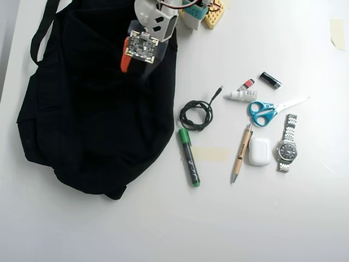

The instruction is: Put the black bike light into the black bag

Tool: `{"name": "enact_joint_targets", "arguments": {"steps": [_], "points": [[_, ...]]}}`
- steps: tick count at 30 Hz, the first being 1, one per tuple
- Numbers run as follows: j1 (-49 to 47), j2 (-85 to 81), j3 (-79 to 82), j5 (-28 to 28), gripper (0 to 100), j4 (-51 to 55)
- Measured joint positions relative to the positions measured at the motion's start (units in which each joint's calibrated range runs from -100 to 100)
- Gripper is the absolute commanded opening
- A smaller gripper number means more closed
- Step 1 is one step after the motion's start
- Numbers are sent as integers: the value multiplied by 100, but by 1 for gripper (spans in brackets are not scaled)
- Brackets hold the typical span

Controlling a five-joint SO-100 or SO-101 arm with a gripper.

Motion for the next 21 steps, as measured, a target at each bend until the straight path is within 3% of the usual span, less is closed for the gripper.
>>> {"name": "enact_joint_targets", "arguments": {"steps": [7,10,12,17,21], "points": [[1196,417,77,147,2,-102],[1262,951,171,156,2,-895],[1270,1877,-196,54,2,-1491],[1270,3403,-1758,39,3,-1628],[1138,3711,-2065,-20,21,-1568]]}}
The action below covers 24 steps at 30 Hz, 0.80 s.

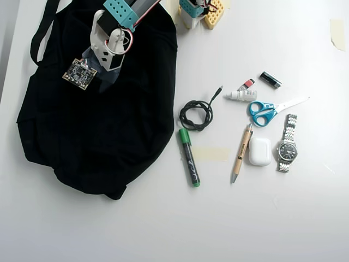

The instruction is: Put the black bike light into the black bag

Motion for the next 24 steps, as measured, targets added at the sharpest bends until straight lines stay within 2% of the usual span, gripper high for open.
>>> {"name": "enact_joint_targets", "arguments": {"steps": [4,9,11,12,14,16,19,21,22,23,24], "points": [[-169,0,0,0,31,307],[-191,-8,-26,0,31,614],[-360,-8,-324,-88,31,1057],[-514,-17,-870,-117,31,1883],[-712,-417,-1203,-142,31,2684],[-895,-1510,-1246,-283,21,3767],[-1189,-3328,-1297,-303,20,5181],[-1461,-4270,-1323,-376,20,5735],[-1857,-4962,-1314,-503,2,6033],[-2481,-5771,-1323,-596,2,6118],[-2481,-5796,-1323,-640,3,6118]]}}
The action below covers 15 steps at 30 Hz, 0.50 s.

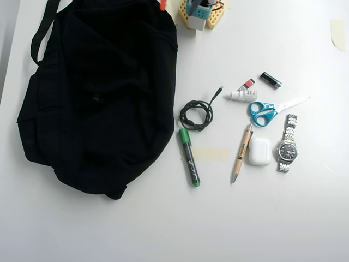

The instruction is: Put the black bike light into the black bag

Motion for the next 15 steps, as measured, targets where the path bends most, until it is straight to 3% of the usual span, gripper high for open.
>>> {"name": "enact_joint_targets", "arguments": {"steps": [6,10,15], "points": [[-2547,-1410,904,-557,2,9],[-3215,-2193,1706,-772,2,-94],[-3523,-3611,3422,-869,2,-988]]}}
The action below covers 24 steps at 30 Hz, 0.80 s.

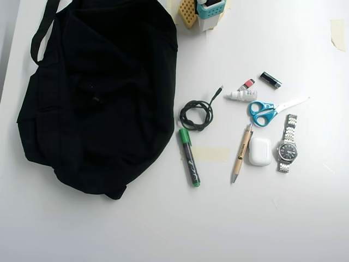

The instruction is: Put the black bike light into the black bag

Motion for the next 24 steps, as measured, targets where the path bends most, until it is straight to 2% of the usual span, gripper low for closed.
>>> {"name": "enact_joint_targets", "arguments": {"steps": [7,13,24], "points": [[-51,-1751,2747,0,2,-1423],[0,-1910,4343,-15,2,-2625],[506,-1910,6459,-132,2,-4090]]}}
